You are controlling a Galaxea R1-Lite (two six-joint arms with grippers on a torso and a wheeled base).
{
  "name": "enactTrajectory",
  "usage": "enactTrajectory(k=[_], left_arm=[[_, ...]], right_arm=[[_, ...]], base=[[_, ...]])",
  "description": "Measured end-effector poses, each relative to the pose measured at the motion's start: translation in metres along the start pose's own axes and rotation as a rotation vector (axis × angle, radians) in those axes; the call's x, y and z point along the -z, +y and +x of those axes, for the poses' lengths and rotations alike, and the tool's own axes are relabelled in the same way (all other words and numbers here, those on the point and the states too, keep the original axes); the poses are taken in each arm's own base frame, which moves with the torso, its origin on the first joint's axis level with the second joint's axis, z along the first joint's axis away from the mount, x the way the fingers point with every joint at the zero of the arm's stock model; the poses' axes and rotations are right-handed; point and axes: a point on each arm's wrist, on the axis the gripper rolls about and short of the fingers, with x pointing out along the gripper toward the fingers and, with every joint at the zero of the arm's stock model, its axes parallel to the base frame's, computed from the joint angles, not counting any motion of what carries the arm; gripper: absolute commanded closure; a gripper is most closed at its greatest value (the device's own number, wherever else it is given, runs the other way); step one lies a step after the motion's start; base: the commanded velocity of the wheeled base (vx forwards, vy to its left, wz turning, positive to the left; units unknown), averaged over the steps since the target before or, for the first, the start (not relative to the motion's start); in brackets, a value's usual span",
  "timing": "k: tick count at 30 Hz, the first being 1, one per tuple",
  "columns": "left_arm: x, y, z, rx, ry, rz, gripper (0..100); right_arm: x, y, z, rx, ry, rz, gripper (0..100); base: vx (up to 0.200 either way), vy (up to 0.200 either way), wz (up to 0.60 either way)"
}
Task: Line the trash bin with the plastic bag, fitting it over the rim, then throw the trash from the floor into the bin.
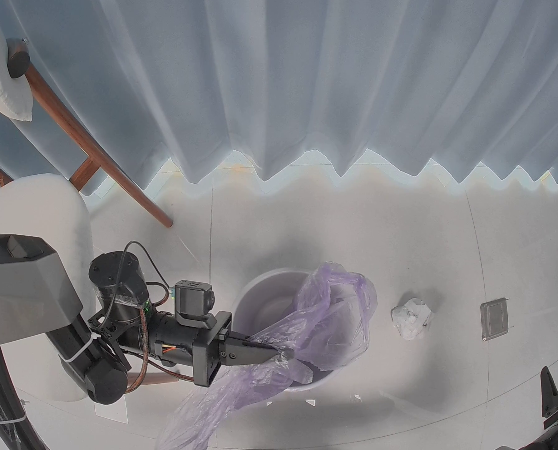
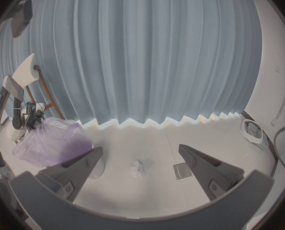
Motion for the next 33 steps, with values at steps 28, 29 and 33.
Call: enactTrajectory(k=[28, 29, 33], left_arm=[[-0.003, -0.024, 0.03, -0.203, -0.116, 0.173, 100], [-0.001, -0.025, 0.03, -0.202, -0.11, 0.166, 100], [0.003, -0.031, 0.03, -0.195, -0.096, 0.153, 100]], right_arm=[[0.0, 0.0, 0.0, 0.0, 0.001, 0.008, 0], [0.0, 0.0, 0.0, 0.0, 0.0, 0.01, 0], [-0.001, 0.0, 0.0, 0.001, -0.006, 0.019, 0]], base=[[0.0, 0.0, 0.0], [0.0, 0.0, 0.0], [0.0, 0.0, 0.0]])
